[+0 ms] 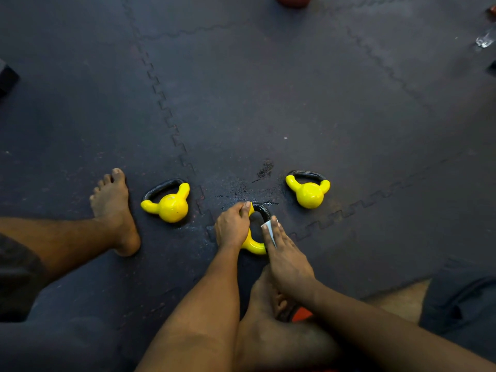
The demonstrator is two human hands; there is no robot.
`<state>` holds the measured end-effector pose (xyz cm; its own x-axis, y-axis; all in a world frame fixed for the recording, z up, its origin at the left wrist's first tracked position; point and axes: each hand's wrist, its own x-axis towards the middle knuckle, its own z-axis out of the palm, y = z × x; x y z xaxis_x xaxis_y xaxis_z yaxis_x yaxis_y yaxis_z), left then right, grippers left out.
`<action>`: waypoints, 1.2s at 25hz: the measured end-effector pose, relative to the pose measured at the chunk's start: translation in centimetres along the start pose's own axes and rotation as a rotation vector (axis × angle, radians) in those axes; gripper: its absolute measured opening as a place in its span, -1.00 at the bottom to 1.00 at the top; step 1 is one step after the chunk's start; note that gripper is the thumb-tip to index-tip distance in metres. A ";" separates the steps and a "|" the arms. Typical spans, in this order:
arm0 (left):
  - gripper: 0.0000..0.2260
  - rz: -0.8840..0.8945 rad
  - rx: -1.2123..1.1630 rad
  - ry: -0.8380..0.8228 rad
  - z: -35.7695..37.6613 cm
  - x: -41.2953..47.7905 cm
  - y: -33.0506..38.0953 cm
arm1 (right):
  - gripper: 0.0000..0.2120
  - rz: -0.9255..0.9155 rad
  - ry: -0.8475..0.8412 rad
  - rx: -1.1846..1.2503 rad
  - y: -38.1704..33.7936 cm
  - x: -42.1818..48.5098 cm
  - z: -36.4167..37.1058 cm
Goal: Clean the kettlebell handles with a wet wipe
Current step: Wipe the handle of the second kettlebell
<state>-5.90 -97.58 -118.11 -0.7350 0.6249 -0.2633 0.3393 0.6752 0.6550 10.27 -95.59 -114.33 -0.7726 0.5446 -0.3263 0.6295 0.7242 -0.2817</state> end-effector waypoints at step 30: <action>-0.65 0.033 -0.044 -0.025 -0.2 0.1 -0.5 | -0.12 0.004 -0.012 0.392 1.6 5.6 -1.6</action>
<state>-6.26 -97.89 -118.32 -0.7089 0.6564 -0.2582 0.3368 0.6366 0.6938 6.81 -90.65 -115.18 -0.7703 0.5409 -0.3378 0.6184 0.5042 -0.6029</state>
